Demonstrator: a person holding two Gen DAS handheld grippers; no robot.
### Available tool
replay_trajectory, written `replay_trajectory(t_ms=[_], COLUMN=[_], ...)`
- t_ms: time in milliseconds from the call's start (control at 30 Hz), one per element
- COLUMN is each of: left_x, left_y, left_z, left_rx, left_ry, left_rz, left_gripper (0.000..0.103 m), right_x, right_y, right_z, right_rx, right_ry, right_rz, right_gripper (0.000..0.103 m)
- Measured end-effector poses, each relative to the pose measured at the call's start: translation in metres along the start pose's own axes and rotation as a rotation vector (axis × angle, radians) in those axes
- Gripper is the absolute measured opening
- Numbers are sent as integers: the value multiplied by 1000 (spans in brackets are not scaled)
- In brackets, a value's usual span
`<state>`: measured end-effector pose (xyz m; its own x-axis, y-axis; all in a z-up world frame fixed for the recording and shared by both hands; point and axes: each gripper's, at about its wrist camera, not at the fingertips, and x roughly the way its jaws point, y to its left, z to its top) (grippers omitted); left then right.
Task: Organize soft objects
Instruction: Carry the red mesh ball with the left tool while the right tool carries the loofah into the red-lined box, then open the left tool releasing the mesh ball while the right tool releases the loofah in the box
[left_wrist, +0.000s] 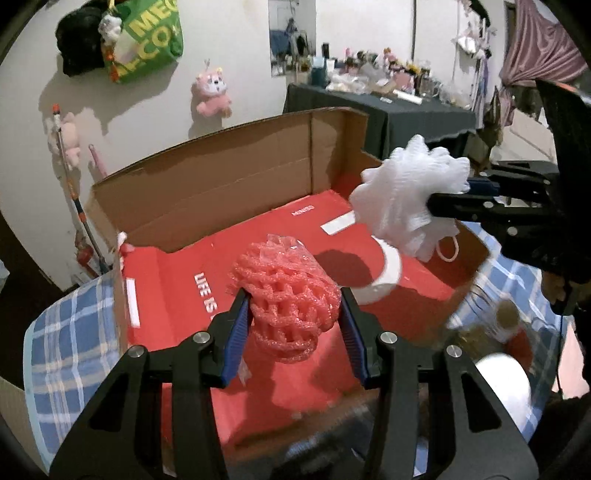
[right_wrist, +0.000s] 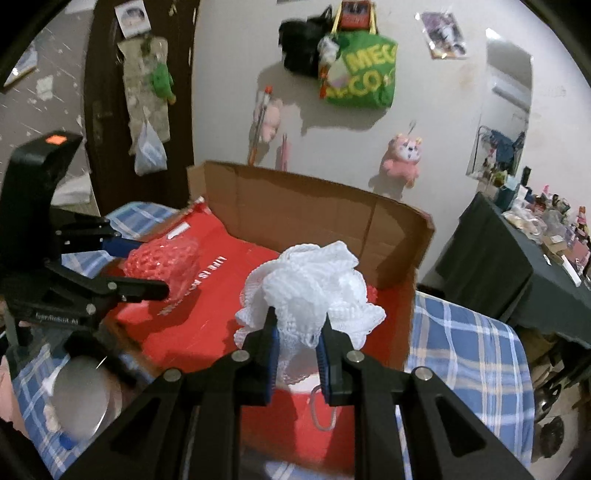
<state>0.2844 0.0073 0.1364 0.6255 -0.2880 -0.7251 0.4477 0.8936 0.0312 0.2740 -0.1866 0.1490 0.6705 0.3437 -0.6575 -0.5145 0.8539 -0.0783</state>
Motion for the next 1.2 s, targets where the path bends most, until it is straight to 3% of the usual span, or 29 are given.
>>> replay_trajectory(t_ms=[400, 633, 933, 1100, 1200], left_x=[96, 130, 131, 130, 128], left_y=[34, 42, 39, 36, 35], left_z=[48, 49, 45, 48, 49], left_rx=[-18, -24, -14, 3, 13], left_ry=[169, 227, 215, 214, 204], left_rz=[27, 61, 59, 66, 67], left_gripper=[44, 45, 51, 59, 68], right_x=[114, 143, 143, 146, 147], right_y=[-11, -20, -31, -34, -33], right_z=[46, 45, 43, 46, 46], right_rx=[19, 34, 88, 89, 86], right_ry=[237, 287, 304, 309, 314], right_rz=[-55, -105, -68, -59, -60], right_gripper=[19, 21, 38, 47, 57])
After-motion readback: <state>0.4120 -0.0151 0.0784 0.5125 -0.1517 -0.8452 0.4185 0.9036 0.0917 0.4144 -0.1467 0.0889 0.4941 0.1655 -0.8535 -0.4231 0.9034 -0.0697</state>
